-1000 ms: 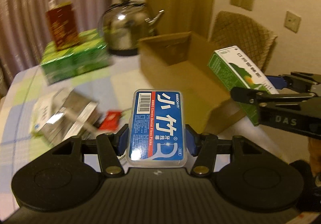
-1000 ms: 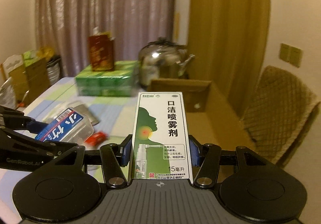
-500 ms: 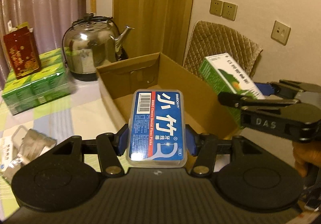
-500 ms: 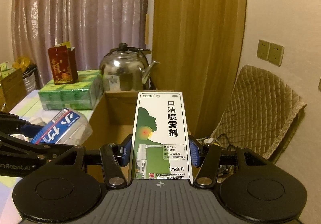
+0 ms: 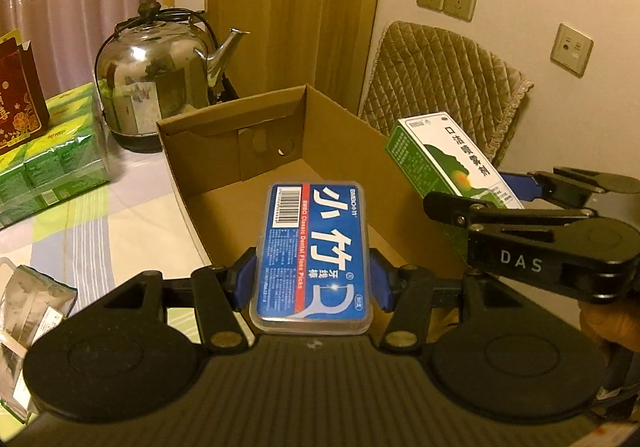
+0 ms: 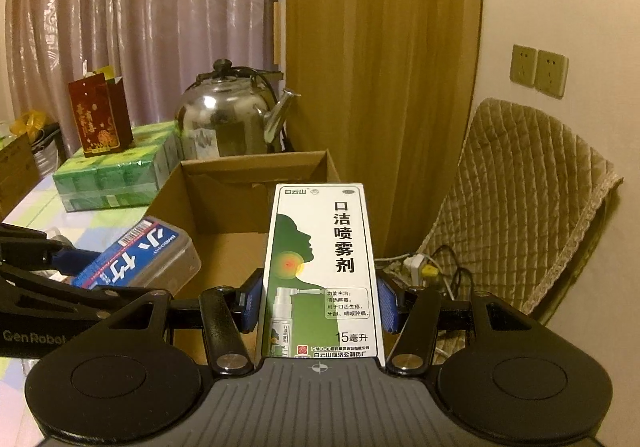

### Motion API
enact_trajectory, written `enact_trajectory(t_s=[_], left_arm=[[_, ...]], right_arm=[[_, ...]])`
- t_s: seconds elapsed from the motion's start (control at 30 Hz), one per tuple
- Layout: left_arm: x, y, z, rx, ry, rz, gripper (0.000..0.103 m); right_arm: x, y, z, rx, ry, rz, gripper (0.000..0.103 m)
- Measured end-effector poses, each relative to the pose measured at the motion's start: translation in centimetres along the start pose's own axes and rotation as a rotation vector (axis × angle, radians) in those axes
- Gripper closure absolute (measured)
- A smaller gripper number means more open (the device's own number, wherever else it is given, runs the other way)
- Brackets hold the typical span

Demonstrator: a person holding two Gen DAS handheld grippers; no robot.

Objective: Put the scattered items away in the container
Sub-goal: 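Carry both boxes to the cardboard box and release them inside, then withdraw both open tools from the cardboard box back over the table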

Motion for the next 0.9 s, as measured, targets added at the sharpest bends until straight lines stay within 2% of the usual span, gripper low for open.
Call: enact_trajectory(t_s=[0.3, 0.9], left_arm=[[-0.8, -0.2, 0.2, 0.014, 0.007, 0.01, 0.051], [-2.7, -1.5, 3.1, 0.05, 0.036, 0.057, 0.048]], right_arm=[[0.0, -0.1, -0.2, -0.007, 0.002, -0.005, 0.05], [-1.7, 0.1, -1.0, -0.029, 0.035, 0.012, 0.05]])
Point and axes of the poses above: each gripper's, at about its wrist camera, not at the fingertips, and z roughly against the way its jaws point, x to its right, y to its top, the point moved 3 cm from there along -z, roughly the way its jaws point, and after that the axes turned 13 degrees about -x, right-handed, at the moved point
